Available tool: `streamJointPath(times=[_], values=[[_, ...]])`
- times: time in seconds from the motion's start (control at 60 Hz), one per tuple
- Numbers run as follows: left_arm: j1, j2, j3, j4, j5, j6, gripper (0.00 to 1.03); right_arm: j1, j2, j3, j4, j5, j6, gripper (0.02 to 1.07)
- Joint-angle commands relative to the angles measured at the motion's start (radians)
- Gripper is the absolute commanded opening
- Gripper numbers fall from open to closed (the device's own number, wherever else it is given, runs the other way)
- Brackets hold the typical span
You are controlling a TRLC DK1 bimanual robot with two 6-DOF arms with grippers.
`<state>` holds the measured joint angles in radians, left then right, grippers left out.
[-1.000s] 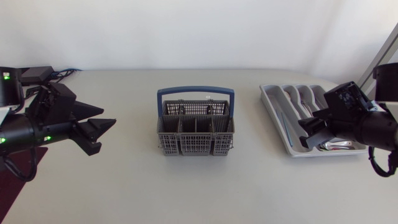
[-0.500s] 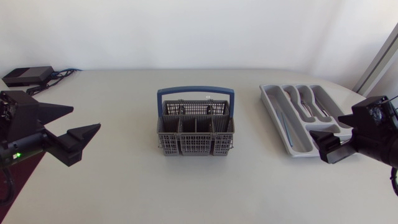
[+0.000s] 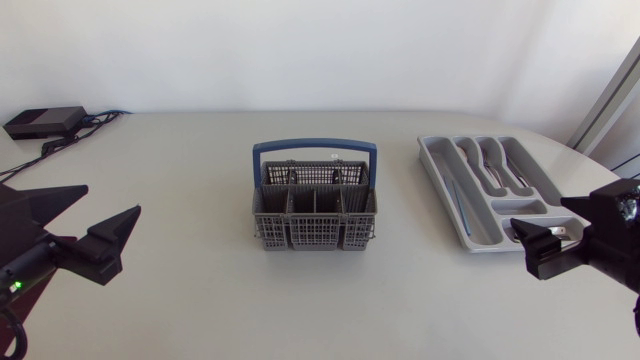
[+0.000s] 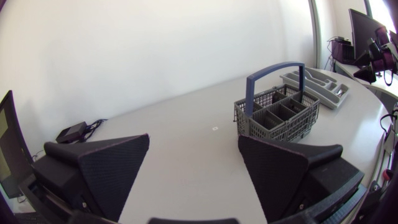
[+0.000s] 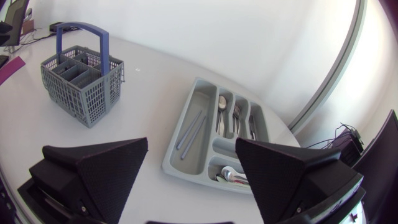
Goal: Sort the cutlery from the basket into the organizer compartments.
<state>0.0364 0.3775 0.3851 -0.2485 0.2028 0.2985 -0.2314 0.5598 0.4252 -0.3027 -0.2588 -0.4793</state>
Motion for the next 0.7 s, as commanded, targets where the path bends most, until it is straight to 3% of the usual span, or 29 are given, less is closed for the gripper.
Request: streamJointPath(times=[0.0, 0.683], values=[[-0.007, -0.043, -0.061, 0.03, -0.019, -0.057, 0.99, -0.008, -0.032, -0.042, 0.028, 0.0, -0.004, 1.03], [-0.036, -0.377, -0.385, 0.249, -0.203, -0.299, 0.99, 0.143, -0.373, -0.289, 0.206, 0.161, 0.297, 1.03]])
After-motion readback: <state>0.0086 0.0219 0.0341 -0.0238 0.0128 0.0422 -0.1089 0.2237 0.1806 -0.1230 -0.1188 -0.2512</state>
